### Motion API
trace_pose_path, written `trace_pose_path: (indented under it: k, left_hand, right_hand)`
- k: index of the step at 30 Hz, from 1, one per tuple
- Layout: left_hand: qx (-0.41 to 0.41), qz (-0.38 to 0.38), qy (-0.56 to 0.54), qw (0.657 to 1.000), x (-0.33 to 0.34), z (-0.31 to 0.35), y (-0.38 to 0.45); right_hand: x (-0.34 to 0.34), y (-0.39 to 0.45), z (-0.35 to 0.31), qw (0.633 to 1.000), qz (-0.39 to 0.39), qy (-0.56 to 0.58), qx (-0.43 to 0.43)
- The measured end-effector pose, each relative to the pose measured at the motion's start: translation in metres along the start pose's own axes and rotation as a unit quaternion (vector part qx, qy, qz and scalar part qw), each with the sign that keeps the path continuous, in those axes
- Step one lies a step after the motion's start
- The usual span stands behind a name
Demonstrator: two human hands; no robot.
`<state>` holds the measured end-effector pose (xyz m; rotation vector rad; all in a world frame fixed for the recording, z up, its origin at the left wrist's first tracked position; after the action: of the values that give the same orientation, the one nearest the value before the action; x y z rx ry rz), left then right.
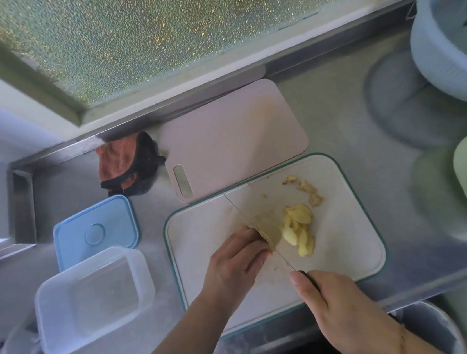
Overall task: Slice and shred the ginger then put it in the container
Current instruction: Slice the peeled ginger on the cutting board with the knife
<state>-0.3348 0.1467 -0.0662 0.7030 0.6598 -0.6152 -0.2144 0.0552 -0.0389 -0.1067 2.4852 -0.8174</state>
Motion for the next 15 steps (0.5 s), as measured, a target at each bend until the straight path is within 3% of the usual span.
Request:
trace_pose_path:
  k: [10,13,15]
  left_hand:
    - [0.012,-0.010,-0.010,1.000,0.001,-0.003,0.000]
    - [0.018,-0.011,-0.014,1.000,0.001,-0.002,-0.001]
    - [0.011,-0.007,-0.017,1.000,0.000,-0.003,0.000]
  right_hand:
    - [0.007,0.013,-0.008,1.000,0.008,-0.015,-0.018]
    - [-0.003,-0.007,0.002,0.998,0.069,0.002,-0.006]
    - [0.002,0.001,-0.001,1.000,0.028,-0.001,0.000]
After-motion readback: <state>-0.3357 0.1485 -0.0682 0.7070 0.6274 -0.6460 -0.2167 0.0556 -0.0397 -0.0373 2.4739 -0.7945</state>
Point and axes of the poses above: each hand's wrist, its own y-axis towards the middle knuckle, its own x-axis out of the palm, z = x × y, the point moved 9 cm from there along y, towards the middle knuckle, and after that the axes turned 4 degrees about -z, right-handed, at the moved point
